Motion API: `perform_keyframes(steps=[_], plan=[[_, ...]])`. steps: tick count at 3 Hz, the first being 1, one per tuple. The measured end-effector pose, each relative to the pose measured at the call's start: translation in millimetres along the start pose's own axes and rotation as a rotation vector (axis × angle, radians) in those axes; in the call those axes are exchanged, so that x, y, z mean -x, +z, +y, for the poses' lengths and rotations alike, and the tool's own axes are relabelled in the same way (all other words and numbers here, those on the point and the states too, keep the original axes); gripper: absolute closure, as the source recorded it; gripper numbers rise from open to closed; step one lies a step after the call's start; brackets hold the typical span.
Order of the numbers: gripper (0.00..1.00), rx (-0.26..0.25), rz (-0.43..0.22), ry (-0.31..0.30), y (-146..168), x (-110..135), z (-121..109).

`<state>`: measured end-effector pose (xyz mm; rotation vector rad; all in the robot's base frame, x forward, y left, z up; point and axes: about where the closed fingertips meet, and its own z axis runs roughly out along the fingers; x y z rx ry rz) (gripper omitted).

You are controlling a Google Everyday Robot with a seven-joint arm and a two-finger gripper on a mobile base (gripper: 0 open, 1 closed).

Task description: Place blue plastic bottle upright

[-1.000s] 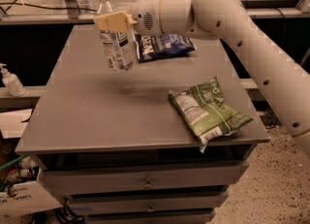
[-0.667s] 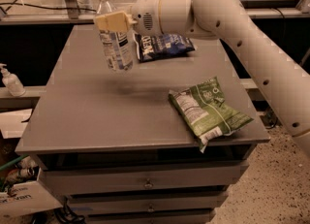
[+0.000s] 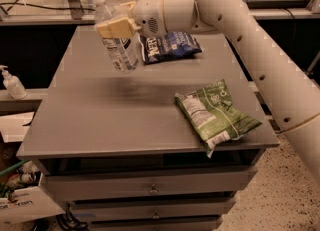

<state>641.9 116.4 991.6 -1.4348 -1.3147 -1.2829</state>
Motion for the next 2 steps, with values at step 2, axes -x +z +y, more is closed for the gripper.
perform_keyframes(steps=[2], plan=[[1.00,-0.067,-0.026,-0.124,-8.0,22.0,-4.6]])
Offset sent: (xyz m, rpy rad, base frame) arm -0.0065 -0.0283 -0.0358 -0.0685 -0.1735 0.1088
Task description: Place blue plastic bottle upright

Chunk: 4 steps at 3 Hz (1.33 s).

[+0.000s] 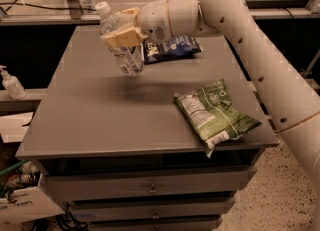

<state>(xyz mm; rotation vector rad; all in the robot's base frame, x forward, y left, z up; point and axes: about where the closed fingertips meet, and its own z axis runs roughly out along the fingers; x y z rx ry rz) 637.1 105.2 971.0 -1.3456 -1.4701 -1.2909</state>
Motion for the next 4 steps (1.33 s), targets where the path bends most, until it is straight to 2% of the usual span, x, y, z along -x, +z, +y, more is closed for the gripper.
perform_keyframes(steps=[2,3,4], plan=[[1.00,0.011,0.029,0.004,-10.3,28.0,-13.8],[1.00,0.037,0.049,0.017,-17.3,40.6,-19.9],[1.00,0.037,0.050,0.018,-18.3,37.2,-19.3]])
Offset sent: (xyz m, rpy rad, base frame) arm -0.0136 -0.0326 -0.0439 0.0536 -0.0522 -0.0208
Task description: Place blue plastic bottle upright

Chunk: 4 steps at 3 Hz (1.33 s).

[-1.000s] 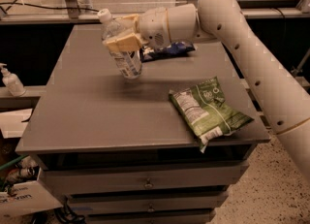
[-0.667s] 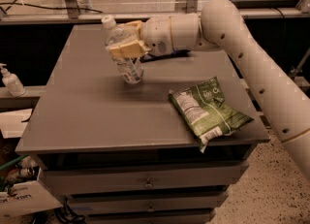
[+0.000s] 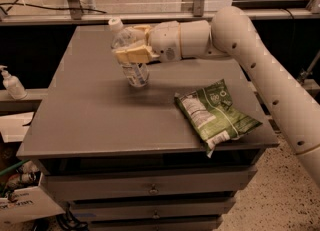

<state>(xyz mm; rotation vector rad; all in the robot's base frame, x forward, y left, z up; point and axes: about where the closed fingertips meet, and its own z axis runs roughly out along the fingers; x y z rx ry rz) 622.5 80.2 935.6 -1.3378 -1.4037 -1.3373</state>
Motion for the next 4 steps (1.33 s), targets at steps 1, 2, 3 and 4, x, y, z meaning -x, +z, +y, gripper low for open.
perform_keyframes(steps=[1,2,3,4], plan=[[1.00,0.000,0.000,0.000,-0.4,-2.3,0.4],[1.00,0.000,0.000,0.000,-0.4,-2.4,0.4],[1.00,0.001,0.001,0.000,-0.5,-2.6,0.4],[1.00,0.049,0.069,-0.010,3.4,-30.8,7.3]])
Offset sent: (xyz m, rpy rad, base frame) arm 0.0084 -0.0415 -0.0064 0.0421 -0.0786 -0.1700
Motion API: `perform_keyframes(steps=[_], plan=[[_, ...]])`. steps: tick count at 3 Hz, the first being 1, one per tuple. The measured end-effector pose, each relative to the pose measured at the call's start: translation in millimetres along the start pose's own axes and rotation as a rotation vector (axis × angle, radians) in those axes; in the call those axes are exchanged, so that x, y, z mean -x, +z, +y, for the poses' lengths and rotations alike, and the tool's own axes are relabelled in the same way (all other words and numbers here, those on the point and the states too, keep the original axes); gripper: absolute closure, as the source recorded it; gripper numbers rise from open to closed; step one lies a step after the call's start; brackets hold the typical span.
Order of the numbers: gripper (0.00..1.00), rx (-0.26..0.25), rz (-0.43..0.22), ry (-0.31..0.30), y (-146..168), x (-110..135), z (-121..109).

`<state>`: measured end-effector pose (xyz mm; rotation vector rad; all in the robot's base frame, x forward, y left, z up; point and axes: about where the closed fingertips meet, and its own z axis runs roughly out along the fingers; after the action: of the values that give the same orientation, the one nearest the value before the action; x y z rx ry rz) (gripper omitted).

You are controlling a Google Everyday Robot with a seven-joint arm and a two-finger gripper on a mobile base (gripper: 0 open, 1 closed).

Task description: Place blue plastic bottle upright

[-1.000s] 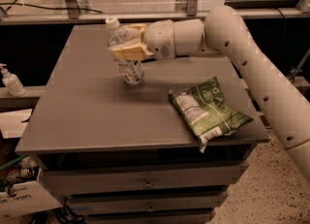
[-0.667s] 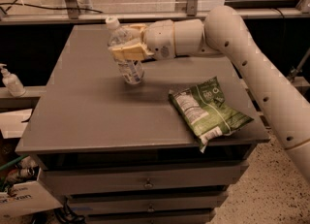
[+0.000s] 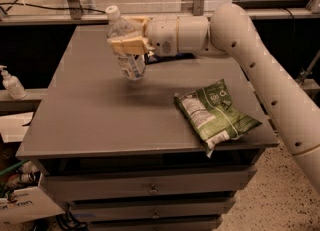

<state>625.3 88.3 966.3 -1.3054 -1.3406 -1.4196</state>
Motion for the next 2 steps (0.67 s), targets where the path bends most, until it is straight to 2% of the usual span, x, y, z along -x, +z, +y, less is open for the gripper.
perform_keyframes(steps=[2], plan=[[1.00,0.005,0.009,0.061,4.7,2.0,-5.0]])
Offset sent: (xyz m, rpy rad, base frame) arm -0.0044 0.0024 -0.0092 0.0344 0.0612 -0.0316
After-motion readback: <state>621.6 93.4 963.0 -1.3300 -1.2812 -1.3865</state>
